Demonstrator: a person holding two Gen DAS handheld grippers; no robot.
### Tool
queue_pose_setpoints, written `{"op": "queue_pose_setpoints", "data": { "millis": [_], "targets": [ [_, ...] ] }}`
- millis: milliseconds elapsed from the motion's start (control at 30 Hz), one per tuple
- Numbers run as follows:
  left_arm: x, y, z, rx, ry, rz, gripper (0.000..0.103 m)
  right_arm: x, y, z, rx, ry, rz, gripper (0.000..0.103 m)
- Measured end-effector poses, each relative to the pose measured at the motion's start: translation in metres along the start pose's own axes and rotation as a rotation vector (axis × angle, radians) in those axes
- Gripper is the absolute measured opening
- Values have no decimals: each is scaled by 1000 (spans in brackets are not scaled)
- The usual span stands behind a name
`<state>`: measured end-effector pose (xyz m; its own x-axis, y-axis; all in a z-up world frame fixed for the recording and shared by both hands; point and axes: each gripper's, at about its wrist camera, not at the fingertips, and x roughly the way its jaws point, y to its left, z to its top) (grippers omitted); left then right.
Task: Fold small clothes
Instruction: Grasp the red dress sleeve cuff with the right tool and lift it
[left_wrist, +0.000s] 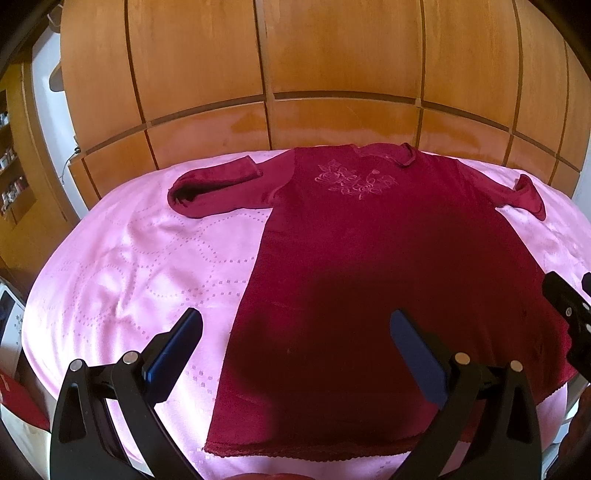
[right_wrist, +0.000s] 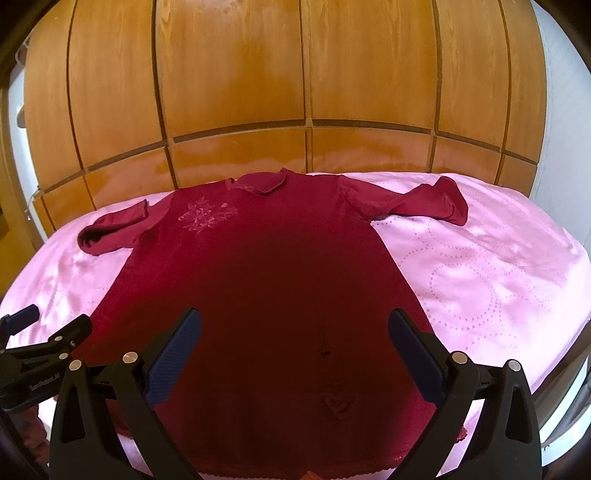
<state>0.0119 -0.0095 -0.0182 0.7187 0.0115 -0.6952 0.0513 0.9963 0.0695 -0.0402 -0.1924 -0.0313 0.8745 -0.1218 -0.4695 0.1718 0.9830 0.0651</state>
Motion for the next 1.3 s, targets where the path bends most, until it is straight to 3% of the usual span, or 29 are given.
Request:
{"op": "queue_pose_setpoints", "data": {
  "millis": [233, 400, 600, 800, 967, 1067, 1300],
  "targets": [
    [9, -1, 7, -20, 15, -48, 101, 6, -7, 1, 22, 3, -6, 100],
    [38, 0, 16, -14, 86, -182, 101, 19, -33, 6, 87, 15, -22, 100],
    [91, 3, 39, -5, 101, -63, 101, 49, -81, 25, 145, 8, -74, 100],
    [157, 6, 68, -39, 150, 28, 101, 111, -138, 77, 197, 74, -188, 100],
    [186, 16, 67, -120, 207, -29, 101, 165, -176, 124, 273, 76, -323, 100],
    [181, 16, 62, -124, 179, -39, 101, 198, -189, 140, 287, 112, -400, 100],
    [184, 18, 59, -138, 189, -61, 101, 249, -216, 138, 310, 225, -532, 100]
  ]
}}
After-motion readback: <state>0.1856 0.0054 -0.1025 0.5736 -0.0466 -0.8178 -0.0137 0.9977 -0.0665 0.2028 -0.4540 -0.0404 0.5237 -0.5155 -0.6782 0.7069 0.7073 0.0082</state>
